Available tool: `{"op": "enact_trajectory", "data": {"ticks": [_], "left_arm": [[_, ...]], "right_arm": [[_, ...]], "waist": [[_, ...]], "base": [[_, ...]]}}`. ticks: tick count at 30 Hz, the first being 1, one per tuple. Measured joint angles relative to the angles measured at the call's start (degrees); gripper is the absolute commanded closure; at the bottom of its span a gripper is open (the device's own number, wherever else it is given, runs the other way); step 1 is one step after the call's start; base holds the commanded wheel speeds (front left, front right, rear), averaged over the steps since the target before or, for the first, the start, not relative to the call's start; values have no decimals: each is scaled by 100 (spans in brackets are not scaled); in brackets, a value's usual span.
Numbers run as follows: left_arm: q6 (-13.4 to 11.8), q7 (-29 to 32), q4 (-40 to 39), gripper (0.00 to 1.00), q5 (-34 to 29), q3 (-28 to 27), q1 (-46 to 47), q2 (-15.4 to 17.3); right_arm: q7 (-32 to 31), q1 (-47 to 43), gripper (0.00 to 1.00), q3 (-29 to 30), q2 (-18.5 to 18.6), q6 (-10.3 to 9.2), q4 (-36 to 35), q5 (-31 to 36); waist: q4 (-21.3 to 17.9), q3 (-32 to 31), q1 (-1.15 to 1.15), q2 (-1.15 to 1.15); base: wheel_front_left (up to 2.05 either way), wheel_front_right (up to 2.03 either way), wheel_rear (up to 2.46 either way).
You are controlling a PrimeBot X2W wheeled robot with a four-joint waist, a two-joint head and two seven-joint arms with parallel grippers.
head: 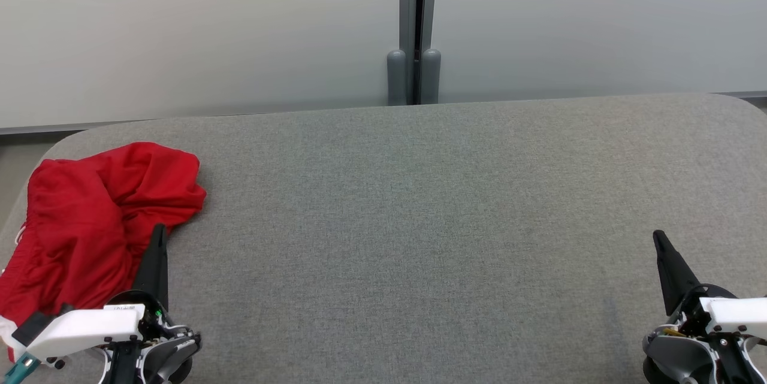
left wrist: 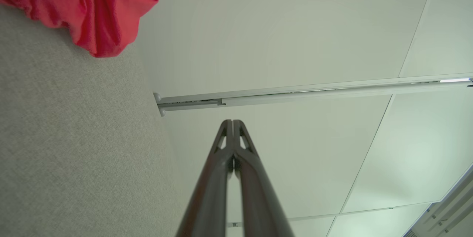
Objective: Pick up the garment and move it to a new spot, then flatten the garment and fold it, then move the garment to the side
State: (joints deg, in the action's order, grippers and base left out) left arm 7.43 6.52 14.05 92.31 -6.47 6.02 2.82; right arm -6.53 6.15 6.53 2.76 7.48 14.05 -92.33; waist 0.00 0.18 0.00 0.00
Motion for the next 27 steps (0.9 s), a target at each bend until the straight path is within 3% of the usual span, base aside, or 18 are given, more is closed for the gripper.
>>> {"op": "enact_trajectory", "data": {"ticks": [19,20,27], "left_arm": [[0,0,0,100,0,0,0,0],[-1,0,16,0,0,2,-8,-3],[-12,-90,245,0,0,76,-342,-119]], "right_arm": [[0,0,100,0,0,0,0,0],[0,-9,0,0,-5,0,15,-1],[65,-295,0,-114,-122,-8,220,-15]], "waist": [[0,0,0,0],[0,0,0,0],[7,1,0,0]], "base": [[0,0,0],[0,0,0],[0,0,0]]}}
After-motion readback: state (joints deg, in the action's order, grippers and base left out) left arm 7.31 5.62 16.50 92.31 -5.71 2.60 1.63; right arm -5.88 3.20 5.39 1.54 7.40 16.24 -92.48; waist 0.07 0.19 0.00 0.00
